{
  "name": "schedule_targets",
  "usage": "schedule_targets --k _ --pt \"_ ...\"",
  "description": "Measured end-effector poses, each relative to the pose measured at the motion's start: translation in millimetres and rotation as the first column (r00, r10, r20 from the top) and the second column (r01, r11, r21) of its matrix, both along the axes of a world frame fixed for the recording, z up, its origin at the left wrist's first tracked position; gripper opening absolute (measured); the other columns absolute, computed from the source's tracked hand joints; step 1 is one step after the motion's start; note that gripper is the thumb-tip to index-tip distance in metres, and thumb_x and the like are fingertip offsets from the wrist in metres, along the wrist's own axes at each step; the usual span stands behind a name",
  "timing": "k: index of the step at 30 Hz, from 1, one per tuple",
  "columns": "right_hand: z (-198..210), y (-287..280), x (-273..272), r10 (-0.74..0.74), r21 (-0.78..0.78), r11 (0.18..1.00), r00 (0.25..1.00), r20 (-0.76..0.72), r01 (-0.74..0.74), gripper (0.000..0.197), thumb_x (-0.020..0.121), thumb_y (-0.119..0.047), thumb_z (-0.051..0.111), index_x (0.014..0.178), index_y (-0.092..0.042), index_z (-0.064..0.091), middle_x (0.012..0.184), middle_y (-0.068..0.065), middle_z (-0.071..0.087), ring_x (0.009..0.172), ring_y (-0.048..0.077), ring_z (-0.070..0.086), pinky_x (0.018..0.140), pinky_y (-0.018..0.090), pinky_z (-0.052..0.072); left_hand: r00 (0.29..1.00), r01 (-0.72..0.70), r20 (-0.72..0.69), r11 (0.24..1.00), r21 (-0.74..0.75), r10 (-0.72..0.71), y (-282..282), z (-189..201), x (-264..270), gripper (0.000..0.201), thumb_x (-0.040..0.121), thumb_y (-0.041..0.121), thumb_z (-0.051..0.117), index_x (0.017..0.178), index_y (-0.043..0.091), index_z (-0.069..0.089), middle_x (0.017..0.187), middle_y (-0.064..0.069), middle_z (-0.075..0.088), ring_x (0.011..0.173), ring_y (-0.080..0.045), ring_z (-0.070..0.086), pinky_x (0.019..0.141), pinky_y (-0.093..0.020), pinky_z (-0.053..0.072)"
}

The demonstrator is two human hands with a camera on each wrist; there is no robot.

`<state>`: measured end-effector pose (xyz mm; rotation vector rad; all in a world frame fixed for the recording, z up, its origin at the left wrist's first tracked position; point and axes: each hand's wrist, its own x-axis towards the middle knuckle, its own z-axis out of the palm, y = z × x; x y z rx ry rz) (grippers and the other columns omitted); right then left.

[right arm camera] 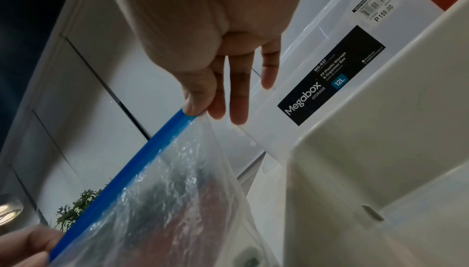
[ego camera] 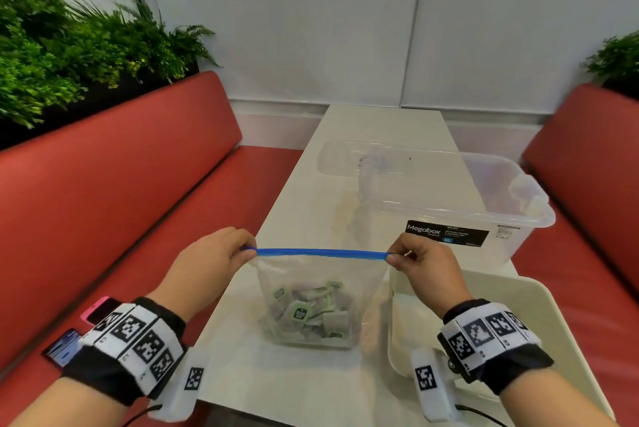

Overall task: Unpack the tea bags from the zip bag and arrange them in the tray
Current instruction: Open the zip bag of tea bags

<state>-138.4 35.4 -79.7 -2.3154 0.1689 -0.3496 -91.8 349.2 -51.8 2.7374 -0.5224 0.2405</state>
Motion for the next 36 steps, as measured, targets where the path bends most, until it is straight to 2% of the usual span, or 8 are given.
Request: schedule_targets --k 3,9,13,18,21,25,31,36 --pt "0 -2 1 0.015 0.018 1.000 1.000 -0.011 -0.015 0.021 0.081 -0.019 0.069 0.065 -0.028 0.061 0.065 -0.001 0.063 0.066 0.019 0.058 0.065 0.037 0.049 0.997 0.010 -0.074 1.000 0.021 -0.008 -1 2 -2 0.007 0.092 0.031 0.052 0.088 0.037 0.052 0.084 0.015 0.054 0.079 -0.007 0.051 0.062 -0.023 0.035" --pt "6 1 6 0.036 0.130 0.991 0.999 0.024 -0.038 0.027 0.082 -0.011 0.067 0.064 -0.031 0.061 0.061 -0.007 0.057 0.057 0.016 0.058 0.064 0.031 0.048 0.969 0.147 -0.217 0.982 0.121 -0.118 -37 19 -3 0.028 0.094 0.044 0.045 0.122 0.042 0.050 0.108 0.020 0.061 0.096 -0.006 0.057 0.077 -0.026 0.043" --pt "7 10 14 -0.091 0.148 0.985 0.996 0.025 0.086 0.007 0.087 -0.021 0.063 0.084 -0.024 0.057 0.065 -0.004 0.055 0.064 0.026 0.061 0.066 0.036 0.050 0.910 0.199 -0.370 0.980 -0.007 -0.187 -63 22 -10 0.017 0.095 0.030 0.046 0.100 0.024 0.061 0.083 0.009 0.068 0.064 -0.006 0.067 0.055 -0.025 0.052" --pt "2 47 0 -0.099 0.316 0.935 0.975 -0.200 0.159 0.041 0.084 -0.050 0.060 0.096 -0.014 0.043 0.081 0.007 0.061 0.060 0.030 0.065 0.062 0.035 0.049 0.856 0.177 -0.450 0.962 -0.207 -0.255 -73 14 -28 0.011 0.091 0.027 0.057 0.088 0.017 0.058 0.081 0.000 0.069 0.062 -0.009 0.064 0.050 -0.017 0.047" --pt "-5 68 -4 0.003 0.591 0.793 0.970 -0.243 0.146 0.036 0.085 -0.034 0.065 0.102 -0.010 0.045 0.085 0.012 0.062 0.057 0.023 0.063 0.058 0.036 0.053 0.774 0.106 -0.569 0.944 -0.313 -0.275 -78 9 -33 0.015 0.088 0.030 0.062 0.094 0.020 0.053 0.079 -0.003 0.066 0.063 -0.013 0.062 0.054 -0.025 0.055" --pt "-7 74 -1 0.042 0.736 0.673 0.990 -0.135 0.071 0.020 0.088 -0.010 0.063 0.103 -0.009 0.050 0.069 0.007 0.065 0.056 0.013 0.064 0.055 0.026 0.053 0.718 0.055 -0.646 0.947 -0.316 -0.257 -83 6 -28 0.031 0.089 0.036 0.059 0.113 0.022 0.046 0.077 -0.003 0.058 0.060 -0.011 0.061 0.051 -0.027 0.055" --pt "-6 76 1 0.129 0.764 0.646 0.985 -0.113 0.003 0.018 0.089 -0.002 0.060 0.104 -0.011 0.056 0.056 -0.002 0.063 0.052 0.010 0.062 0.054 0.022 0.050 0.777 0.014 -0.575 0.922 -0.388 -0.254 -94 -1 -18 0.052 0.089 0.031 0.059 0.134 0.024 0.035 0.094 0.001 0.056 0.064 -0.013 0.061 0.049 -0.027 0.054" --pt "-6 80 5 0.105 0.784 0.620 0.987 -0.122 0.031 0.010 0.091 -0.011 0.059 0.100 -0.012 0.062 0.078 0.013 0.064 0.059 0.014 0.059 0.059 0.023 0.049 0.796 0.059 -0.538 0.921 -0.384 -0.276 -101 -2 -14 0.043 0.090 0.030 0.056 0.131 0.023 0.044 0.096 0.003 0.054 0.068 -0.010 0.063 0.047 -0.020 0.051"
